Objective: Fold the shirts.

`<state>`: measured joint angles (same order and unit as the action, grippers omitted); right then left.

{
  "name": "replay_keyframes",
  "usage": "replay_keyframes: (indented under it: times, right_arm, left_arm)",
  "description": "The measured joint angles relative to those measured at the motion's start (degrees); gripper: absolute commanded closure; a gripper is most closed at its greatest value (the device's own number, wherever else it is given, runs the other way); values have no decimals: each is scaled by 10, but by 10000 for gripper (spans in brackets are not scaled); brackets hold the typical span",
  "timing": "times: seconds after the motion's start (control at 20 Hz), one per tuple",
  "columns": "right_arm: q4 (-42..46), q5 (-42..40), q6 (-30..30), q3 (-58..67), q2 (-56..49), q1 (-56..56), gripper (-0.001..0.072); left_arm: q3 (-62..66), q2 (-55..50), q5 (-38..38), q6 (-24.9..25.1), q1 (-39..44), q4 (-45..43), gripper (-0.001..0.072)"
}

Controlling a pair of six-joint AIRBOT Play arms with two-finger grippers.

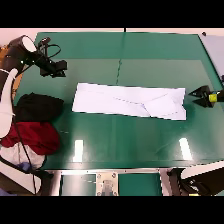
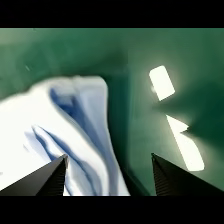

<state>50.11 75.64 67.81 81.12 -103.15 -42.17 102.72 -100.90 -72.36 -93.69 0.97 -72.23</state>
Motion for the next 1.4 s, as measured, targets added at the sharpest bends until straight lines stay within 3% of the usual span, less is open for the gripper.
replay_keyframes:
  times: [0.3, 0.35, 0.4, 0.45, 0.8, 1.1, 1.4]
  right_arm:
    - [-58, 32, -87, -34, -38, 52, 122]
    - [-61, 39, -96, -31, -42, 67, 227]
    - [-59, 43, -102, -25, -44, 80, 585]
    - [-45, 47, -106, -17, -46, 94, 684]
    - [-66, 113, -80, 57, 28, 153, 695]
    - [-67, 156, -16, 109, 139, 206, 695]
    - [-68, 169, 20, 156, 181, 251, 695]
  left_arm:
    - [5, -1, -14, 14, 36, 27, 671]
    - [5, -1, -14, 17, 45, 29, 672]
    - [5, -1, -14, 19, 56, 32, 679]
    - [5, -1, -14, 21, 68, 33, 679]
    - [-19, -19, 66, 44, 199, 62, 679]
    - [-22, -119, 195, 110, 329, 203, 679]
    - [-11, -176, 257, 132, 369, 279, 679]
